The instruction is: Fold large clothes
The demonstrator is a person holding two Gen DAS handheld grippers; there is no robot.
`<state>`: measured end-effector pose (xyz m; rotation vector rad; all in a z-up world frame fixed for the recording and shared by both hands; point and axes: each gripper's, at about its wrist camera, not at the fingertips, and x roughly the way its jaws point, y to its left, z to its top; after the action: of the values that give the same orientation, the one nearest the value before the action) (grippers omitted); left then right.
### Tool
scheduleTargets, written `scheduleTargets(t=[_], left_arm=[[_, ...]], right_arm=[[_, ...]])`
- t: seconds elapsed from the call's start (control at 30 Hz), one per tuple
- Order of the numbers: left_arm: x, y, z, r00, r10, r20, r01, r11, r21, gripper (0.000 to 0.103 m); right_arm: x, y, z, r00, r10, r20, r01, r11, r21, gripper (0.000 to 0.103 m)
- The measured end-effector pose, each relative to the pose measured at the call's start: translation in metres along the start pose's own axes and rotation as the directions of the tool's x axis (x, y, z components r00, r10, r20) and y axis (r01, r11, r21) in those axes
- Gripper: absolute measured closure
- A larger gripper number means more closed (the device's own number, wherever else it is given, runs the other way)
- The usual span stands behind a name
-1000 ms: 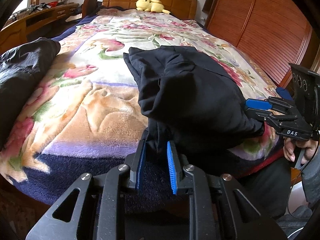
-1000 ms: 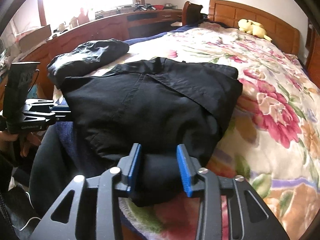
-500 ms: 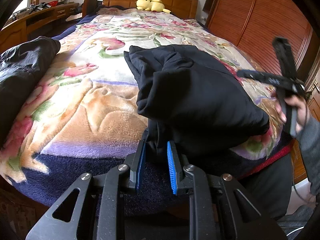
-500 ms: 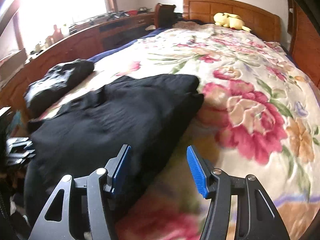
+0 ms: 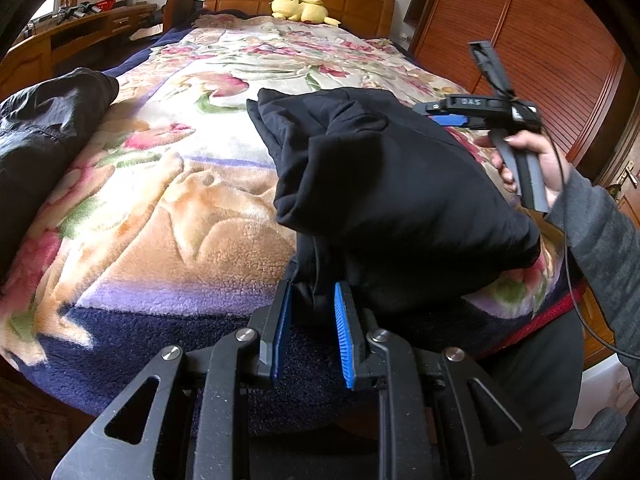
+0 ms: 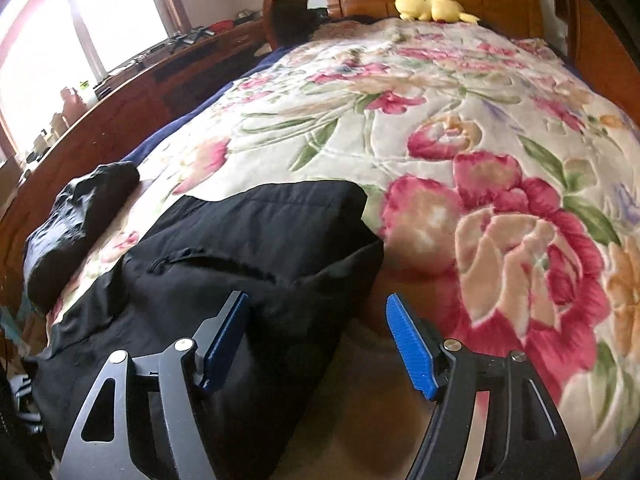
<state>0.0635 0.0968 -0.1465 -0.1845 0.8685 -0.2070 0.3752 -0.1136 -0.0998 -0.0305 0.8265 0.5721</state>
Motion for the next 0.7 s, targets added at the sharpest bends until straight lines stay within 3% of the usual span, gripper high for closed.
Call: scheduleTargets(t=[0.13,0.37,0.4,0.43,0.47,0.53,0.57,0.7], left_arm=[[0.000,0.002,-0.001,1.000,-0.004,0.000,0.004,1.000,-0.007,0.081],[0.000,0.001,-0.001,1.000,0.001,0.014,-0.001,1.000,-0.017,0.081],[0.000,0.000,-0.002,1.000,0.007,0.016,-0.006,1.000,-0.004,0.081],[-0.001,-0.002,-0.002,1.000,0.009,0.016,-0.009,1.000,0.007,0.084],[-0.002,-0.002,-0.002,1.000,0.007,0.016,-0.007,1.000,0.012,0.086],[-0.004,-0.002,-0.001,1.000,-0.012,0.014,0.012,1.000,0.012,0.093],[-0.006,-0.001,0.000,1.000,-0.017,0.023,0.017,1.000,0.014,0.094],[-0.018,0.002,0.006,0.996,-0.058,0.071,0.059,0.998,-0.011,0.098]], right_arm=[[0.023,0.001,0.005,0.998,0.015,-0.056,-0.015,1.000,0.015,0.023],[0.048,-0.006,0.008,0.987,0.088,-0.136,-0.078,0.994,0.076,0.022],[0.049,-0.006,0.008,0.986,0.095,-0.139,-0.085,0.993,0.080,0.024],[0.051,-0.008,0.011,0.985,0.107,-0.138,-0.097,0.992,0.081,0.034],[0.052,-0.008,0.013,0.982,0.131,-0.135,-0.122,0.990,0.077,0.037],[0.048,-0.005,0.013,0.984,0.128,-0.127,-0.125,0.992,0.036,0.053],[0.046,-0.003,0.013,0.984,0.127,-0.124,-0.126,0.992,0.018,0.057],[0.035,0.013,0.016,0.996,0.027,-0.087,-0.035,0.996,-0.086,0.073]])
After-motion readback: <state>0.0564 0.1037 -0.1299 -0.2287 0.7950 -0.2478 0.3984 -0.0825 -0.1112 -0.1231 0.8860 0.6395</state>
